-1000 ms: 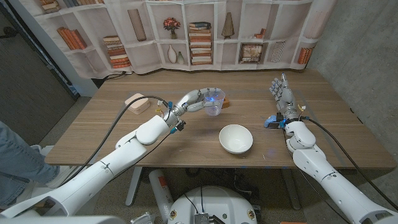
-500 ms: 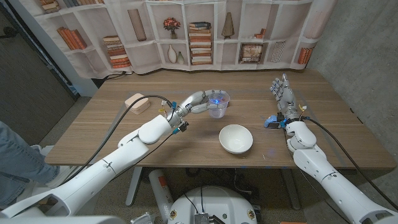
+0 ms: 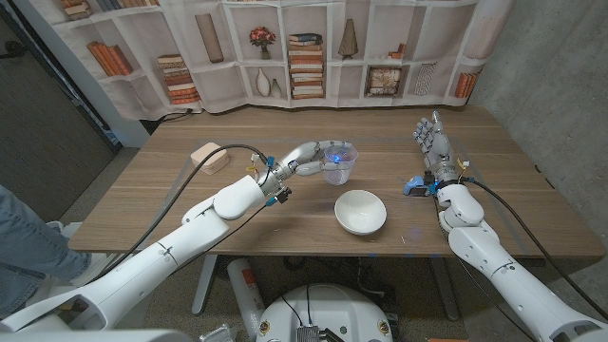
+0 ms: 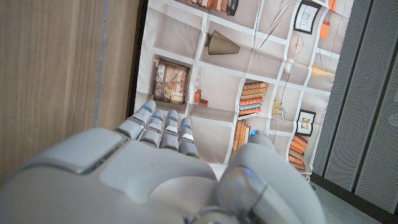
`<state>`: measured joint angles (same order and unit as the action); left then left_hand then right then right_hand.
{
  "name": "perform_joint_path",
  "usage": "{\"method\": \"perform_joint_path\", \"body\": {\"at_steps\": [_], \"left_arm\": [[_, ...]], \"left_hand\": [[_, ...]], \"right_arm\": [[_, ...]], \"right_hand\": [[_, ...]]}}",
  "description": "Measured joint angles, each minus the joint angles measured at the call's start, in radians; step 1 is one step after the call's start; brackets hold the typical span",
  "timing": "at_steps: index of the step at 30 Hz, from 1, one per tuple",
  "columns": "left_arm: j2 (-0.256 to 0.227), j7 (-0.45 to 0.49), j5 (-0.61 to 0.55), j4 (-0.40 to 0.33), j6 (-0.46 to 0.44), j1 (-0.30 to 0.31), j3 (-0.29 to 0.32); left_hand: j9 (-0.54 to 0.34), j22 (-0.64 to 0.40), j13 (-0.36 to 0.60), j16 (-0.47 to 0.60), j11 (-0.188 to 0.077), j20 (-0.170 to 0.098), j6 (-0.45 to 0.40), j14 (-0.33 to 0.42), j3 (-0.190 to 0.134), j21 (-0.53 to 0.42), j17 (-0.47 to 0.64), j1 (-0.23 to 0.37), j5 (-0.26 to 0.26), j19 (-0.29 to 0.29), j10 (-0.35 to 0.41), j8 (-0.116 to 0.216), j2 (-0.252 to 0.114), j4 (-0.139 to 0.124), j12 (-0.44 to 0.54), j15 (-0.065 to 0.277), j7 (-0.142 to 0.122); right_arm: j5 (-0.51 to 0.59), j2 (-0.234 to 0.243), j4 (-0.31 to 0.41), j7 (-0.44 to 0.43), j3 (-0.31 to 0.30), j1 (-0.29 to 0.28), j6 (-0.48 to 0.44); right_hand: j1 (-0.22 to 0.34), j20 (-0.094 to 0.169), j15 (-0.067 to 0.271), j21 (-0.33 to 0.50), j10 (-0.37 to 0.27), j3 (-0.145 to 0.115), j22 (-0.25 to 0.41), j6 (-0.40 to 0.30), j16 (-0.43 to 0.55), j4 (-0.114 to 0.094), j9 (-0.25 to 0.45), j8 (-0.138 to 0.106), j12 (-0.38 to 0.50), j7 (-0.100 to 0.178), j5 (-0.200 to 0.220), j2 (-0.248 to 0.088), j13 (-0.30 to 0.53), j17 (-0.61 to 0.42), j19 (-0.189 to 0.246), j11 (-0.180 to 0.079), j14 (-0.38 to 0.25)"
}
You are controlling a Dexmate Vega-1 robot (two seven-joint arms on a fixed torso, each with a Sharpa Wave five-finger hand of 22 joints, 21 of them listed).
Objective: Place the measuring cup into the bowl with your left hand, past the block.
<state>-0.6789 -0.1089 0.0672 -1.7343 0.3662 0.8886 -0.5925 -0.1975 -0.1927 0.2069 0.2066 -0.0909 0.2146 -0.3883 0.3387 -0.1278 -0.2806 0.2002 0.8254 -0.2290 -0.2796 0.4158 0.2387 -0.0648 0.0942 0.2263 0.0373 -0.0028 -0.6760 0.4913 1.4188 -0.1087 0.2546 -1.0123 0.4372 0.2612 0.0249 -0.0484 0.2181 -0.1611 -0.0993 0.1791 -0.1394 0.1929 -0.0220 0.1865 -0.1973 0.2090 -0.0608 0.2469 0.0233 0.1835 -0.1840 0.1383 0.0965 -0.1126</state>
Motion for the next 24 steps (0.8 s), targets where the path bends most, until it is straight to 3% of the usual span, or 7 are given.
{"method": "perform_joint_path", "body": {"at_steps": [1, 24], "left_arm": [[0.0, -0.002, 0.0, -0.001, -0.001, -0.002, -0.003], [0.011, -0.048, -0.029, -0.01, -0.03, -0.032, -0.046]], "left_hand": [[0.0, 0.0, 0.0, 0.0, 0.0, 0.0, -0.012, 0.0, 0.0, 0.0, 0.0, 0.0, 0.0, 0.0, 0.0, 0.0, 0.0, 0.0, 0.0, 0.0, -0.012], [0.0, 0.0, 0.0, 0.0, -0.004, 0.0, -0.021, -0.005, 0.0, 0.011, 0.0, 0.004, 0.001, 0.011, 0.013, -0.004, -0.003, 0.0, 0.0, 0.005, -0.006]], "right_arm": [[0.0, 0.0, 0.0, 0.0, 0.0, 0.0, 0.0], [-0.004, 0.006, 0.017, -0.006, -0.007, -0.017, -0.002]], "right_hand": [[0.0, 0.0, 0.0, 0.0, 0.0, 0.0, 0.0, 0.0, 0.0, 0.0, 0.0, 0.0, 0.0, 0.0, 0.0, 0.0, 0.0, 0.0, 0.0, 0.0, 0.0], [0.0, 0.0, 0.0, -0.004, 0.0, 0.004, 0.0, -0.005, 0.0, 0.004, 0.0, 0.0, 0.0, -0.005, 0.0, 0.0, 0.0, 0.0, 0.0, 0.0, 0.0]]}}
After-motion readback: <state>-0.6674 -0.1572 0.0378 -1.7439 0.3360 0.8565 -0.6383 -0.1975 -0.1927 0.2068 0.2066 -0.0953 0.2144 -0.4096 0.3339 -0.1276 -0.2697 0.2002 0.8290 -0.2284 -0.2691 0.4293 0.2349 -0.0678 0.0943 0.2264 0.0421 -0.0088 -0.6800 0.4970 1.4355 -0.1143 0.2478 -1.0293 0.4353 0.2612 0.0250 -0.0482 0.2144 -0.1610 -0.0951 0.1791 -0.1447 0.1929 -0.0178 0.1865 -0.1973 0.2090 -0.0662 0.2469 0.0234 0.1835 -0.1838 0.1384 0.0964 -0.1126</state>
